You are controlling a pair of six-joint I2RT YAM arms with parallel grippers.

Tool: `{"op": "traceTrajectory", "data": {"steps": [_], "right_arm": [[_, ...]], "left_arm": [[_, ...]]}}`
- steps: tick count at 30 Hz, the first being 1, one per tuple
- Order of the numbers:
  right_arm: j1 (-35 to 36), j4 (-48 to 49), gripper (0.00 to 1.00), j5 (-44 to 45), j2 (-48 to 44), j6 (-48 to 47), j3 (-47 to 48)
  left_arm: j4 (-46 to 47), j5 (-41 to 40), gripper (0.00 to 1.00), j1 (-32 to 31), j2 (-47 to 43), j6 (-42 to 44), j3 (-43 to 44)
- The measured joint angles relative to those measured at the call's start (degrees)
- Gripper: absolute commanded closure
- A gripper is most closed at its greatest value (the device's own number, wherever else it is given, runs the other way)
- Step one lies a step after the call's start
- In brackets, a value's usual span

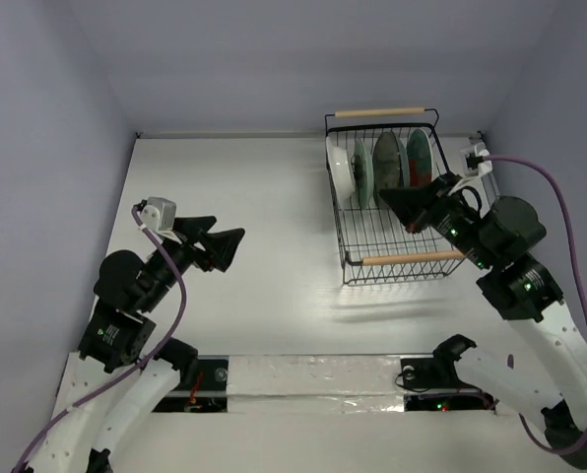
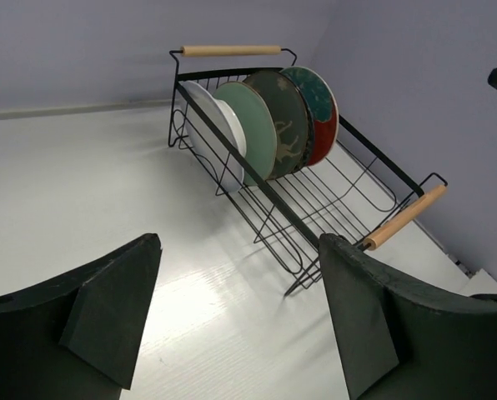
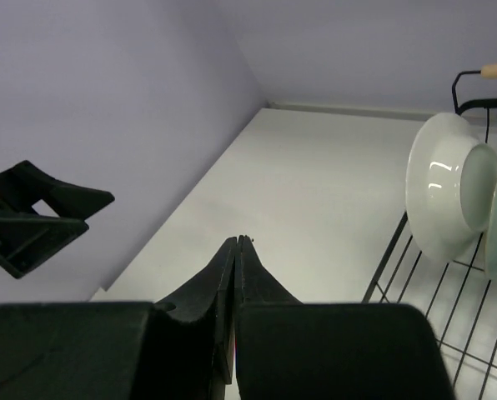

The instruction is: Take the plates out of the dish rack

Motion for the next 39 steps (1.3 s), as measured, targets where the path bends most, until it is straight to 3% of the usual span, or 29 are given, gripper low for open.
{"op": "traceTrajectory", "data": {"steps": [4, 6, 7, 8, 10, 11, 13, 14, 20, 22, 24, 26, 31, 32, 35, 39], "right_arm": [[5.86, -0.76, 0.86, 7.26, 4.13, -2.27, 3.04], [8.31, -1.49, 0.68, 11.28, 6.93, -3.67, 4.83], [9.35, -1.84, 0.64, 13.29, 8.57, -4.39, 5.79], [10.16, -2.12, 0.56, 14.95, 10.23, -5.29, 6.67], [11.41, -3.30, 0.55, 18.38, 13.62, -6.84, 8.57], [11.78, -3.80, 0.62, 20.02, 15.26, -7.58, 9.40], [12.28, -5.38, 0.91, 23.23, 18.14, -9.16, 11.41], [12.35, -6.08, 1.00, 24.79, 19.65, -9.77, 12.52], [12.33, -10.16, 1.00, 34.93, 30.18, -13.18, 20.52], [12.35, -11.13, 0.96, 37.42, 34.34, -14.43, 23.41], [12.35, -12.59, 0.66, 39.78, 39.17, -15.43, 27.04], [12.35, -13.42, 0.46, 41.59, 43.67, -16.63, 30.56], [12.35, -16.50, 0.45, 44.50, 54.75, -18.69, 40.63], [12.33, -17.03, 0.46, 44.96, 56.65, -19.02, 42.66], [12.20, -19.43, 0.48, 46.16, 62.40, -20.09, 48.74], [11.45, -22.93, 0.52, 47.21, 68.91, -21.33, 56.35]], "left_arm": [[0.33, 1.03, 0.30, 0.02, 0.13, 0.13, 0.00], [0.44, 1.49, 0.38, 0.02, 0.15, 0.31, -0.09], [0.57, 1.66, 0.46, 0.02, 0.15, 0.39, -0.22], [0.66, 1.68, 0.65, 0.00, 0.13, 0.46, -0.35], [0.70, 1.42, 0.86, 0.00, 0.15, 0.59, -0.68], [0.79, 1.29, 1.00, 0.02, 0.15, 0.74, -0.90], [0.72, 0.59, 1.00, 0.00, 0.17, 0.92, -1.36], [0.57, 0.13, 1.00, 0.00, 0.24, 1.01, -1.51], [0.90, -3.21, 1.00, 0.00, -0.02, 0.96, -3.93], [0.42, -4.42, 1.00, 0.00, -0.35, 0.96, -4.98], [-0.15, -5.77, 0.98, 0.00, -0.55, 0.96, -5.29], [-0.15, -7.06, 0.89, 0.02, -0.83, 0.98, -5.31], [-0.57, -9.33, 0.74, 0.02, -1.86, 0.96, -5.31], [-0.63, -9.57, 0.66, 0.02, -2.14, 0.98, -5.33], [-0.61, -9.73, 0.54, 0.00, -3.06, 0.94, -5.35], [-0.59, -9.51, 0.49, 0.02, -3.56, 0.94, -5.35]]}}
